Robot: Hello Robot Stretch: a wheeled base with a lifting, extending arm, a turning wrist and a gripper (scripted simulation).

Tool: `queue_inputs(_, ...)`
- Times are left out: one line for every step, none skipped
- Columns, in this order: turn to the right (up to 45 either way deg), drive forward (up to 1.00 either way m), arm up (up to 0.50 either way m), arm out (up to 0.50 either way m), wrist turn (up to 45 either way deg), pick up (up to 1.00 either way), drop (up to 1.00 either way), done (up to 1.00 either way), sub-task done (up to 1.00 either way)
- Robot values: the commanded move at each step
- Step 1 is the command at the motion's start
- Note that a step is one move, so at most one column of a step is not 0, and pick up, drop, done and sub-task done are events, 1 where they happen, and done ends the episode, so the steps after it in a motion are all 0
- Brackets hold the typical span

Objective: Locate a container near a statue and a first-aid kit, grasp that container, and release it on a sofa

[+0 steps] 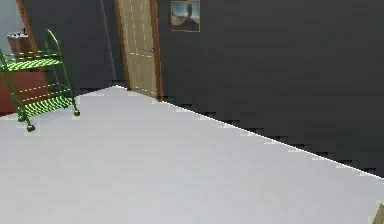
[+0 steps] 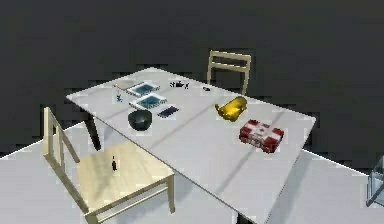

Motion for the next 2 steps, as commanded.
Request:
queue_inputs(0.0,0.15,0.00,0.00,0.0,0.00,0.00,0.00,0.00)
queue_inputs(39.0,0.00,0.00,0.00,0.0,0.00,0.00,0.00,0.00)
